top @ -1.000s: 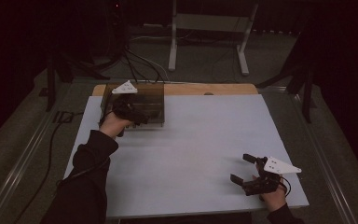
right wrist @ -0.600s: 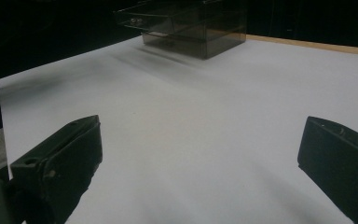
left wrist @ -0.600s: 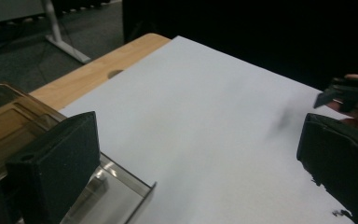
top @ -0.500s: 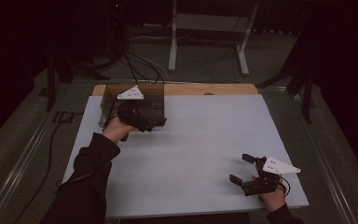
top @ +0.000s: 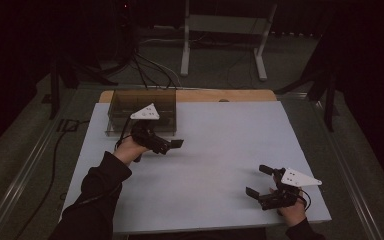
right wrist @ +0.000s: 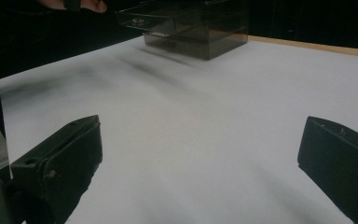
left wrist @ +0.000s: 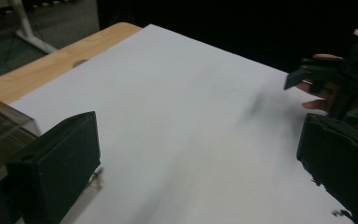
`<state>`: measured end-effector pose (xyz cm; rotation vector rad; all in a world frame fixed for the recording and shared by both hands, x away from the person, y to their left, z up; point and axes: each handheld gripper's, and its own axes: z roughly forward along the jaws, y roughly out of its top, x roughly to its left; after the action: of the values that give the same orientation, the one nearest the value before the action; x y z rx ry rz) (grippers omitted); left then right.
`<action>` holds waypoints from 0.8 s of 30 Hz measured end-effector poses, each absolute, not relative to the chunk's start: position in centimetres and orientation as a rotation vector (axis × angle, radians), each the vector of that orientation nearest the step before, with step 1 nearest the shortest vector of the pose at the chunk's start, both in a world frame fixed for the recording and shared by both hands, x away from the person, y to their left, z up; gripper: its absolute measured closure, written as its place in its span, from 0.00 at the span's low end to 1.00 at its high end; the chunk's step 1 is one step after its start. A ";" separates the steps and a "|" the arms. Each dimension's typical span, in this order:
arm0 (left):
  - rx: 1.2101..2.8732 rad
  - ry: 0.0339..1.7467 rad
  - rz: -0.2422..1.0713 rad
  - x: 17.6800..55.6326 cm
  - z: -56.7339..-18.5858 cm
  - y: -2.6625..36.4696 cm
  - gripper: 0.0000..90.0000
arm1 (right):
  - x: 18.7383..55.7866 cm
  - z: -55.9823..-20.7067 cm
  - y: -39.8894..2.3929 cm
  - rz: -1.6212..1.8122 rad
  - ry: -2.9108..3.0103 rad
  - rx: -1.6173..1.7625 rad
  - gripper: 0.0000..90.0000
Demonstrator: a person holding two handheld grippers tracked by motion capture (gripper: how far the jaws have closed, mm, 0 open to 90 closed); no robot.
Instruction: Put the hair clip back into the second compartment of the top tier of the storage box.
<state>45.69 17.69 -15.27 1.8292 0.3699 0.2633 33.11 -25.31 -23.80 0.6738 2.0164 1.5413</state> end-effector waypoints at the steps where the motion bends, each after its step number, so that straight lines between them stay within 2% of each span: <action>1: 1.829 0.368 0.256 45.6 -15.5 17.6 0.01 | 33.1 -23.8 -25.3 1.541 2.015 0.673 0.00; 24: 1.878 0.369 0.218 43.7 -20.4 17.2 0.00 | 33.0 -23.8 -25.2 1.540 2.021 0.668 0.00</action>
<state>43.73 17.23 -20.37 1.8782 0.3692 0.2181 33.05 -25.24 -23.76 0.6679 2.0212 1.5400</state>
